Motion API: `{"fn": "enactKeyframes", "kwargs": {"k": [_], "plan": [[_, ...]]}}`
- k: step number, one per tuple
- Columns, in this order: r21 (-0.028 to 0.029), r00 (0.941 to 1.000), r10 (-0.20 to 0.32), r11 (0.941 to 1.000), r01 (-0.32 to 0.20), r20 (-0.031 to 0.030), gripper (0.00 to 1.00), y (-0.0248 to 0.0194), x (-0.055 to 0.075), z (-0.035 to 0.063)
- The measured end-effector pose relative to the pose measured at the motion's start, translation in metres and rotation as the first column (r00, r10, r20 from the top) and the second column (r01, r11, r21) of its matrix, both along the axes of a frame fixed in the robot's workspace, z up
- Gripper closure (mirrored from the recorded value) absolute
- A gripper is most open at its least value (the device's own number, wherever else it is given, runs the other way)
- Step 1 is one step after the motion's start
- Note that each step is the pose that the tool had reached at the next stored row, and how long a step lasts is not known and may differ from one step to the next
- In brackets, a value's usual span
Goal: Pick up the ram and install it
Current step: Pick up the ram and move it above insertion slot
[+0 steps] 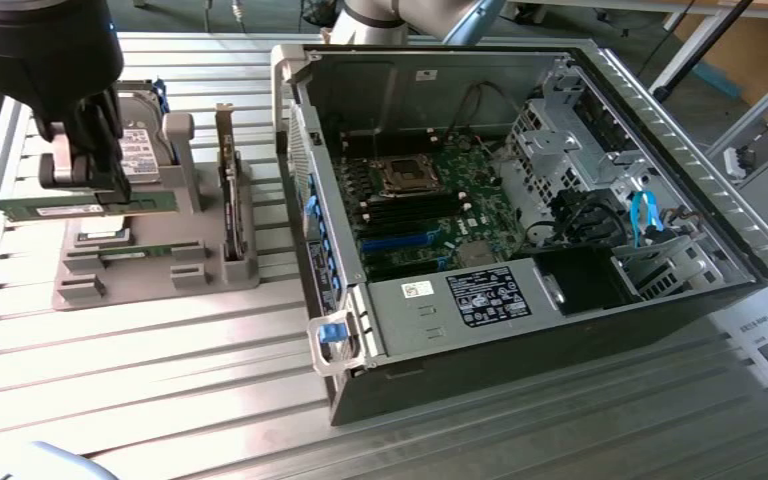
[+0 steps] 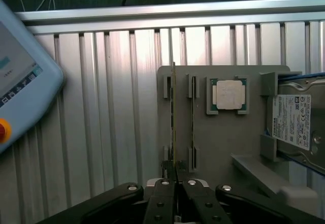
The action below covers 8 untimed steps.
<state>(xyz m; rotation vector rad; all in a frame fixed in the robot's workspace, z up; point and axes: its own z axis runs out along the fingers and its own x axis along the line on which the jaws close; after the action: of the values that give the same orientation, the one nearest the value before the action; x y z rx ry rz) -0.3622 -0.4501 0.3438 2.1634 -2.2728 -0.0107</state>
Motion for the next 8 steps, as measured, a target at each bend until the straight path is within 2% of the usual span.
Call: {"fn": "enactKeyframes", "kwargs": {"k": [8], "plan": [[0.0000,1.0000,0.000,1.0000,0.000,0.0000,0.88,0.0000,0.0000,0.0065]]}}
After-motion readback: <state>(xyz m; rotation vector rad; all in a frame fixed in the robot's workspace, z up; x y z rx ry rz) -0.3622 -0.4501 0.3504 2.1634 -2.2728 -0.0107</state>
